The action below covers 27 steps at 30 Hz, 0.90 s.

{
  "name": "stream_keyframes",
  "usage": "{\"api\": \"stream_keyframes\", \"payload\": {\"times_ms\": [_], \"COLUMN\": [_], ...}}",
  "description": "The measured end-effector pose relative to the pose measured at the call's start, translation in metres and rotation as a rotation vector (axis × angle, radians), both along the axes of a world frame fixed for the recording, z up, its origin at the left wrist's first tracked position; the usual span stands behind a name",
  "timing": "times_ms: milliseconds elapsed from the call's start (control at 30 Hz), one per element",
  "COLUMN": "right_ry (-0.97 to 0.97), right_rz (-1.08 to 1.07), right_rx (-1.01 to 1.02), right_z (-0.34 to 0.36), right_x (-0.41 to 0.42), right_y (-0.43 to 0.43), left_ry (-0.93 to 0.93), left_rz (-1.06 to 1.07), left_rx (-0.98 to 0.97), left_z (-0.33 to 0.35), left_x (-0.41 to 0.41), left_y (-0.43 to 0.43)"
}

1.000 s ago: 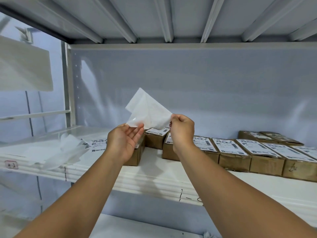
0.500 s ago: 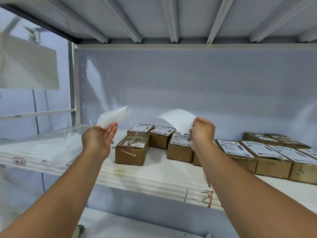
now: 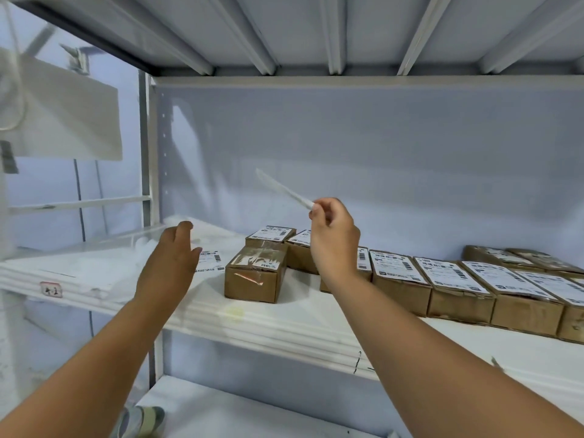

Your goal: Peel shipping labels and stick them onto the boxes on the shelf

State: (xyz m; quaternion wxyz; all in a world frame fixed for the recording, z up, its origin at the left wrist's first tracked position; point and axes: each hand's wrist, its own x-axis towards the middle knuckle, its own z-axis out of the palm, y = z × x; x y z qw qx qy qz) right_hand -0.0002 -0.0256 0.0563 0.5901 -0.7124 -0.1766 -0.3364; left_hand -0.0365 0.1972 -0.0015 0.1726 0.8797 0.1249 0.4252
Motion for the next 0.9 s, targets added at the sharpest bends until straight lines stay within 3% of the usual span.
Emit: {"api": "stream_keyframes", "payload": {"times_ms": [200,267,367,533,767,900], "right_ry": [-0.017,-0.023,-0.059,-0.102,0.005,0.028], "right_rz": [0.059,0.058,0.080,0.105,0.180,0.136], "right_rx": [-0.161,-0.194,-0.257,-0.295,-0.129,-0.087], "right_z": [-0.013,-0.015,-0.020,-0.028,-0.049,-0.048], "right_x": [0.002,0.005,0.012,0.026,0.042,0.050], "right_y": [0.027,0.036,0.047,0.053,0.048,0.042], "left_ry": [0.209,0.265,0.269,0.263,0.283,0.317], "left_rz": [0.118,0.138,0.119,0.127,0.069,0.250], "left_rx": [-0.003,-0.083,-0.202,-0.194,0.016,0.243], "left_z": [-0.017,-0.023,-0.025,-0.018,-0.015,-0.014], "left_x": [0.006,0.012,0.019,0.032,0.059,0.065], "left_y": [0.036,0.047,0.062,0.088,0.100,0.104]}}
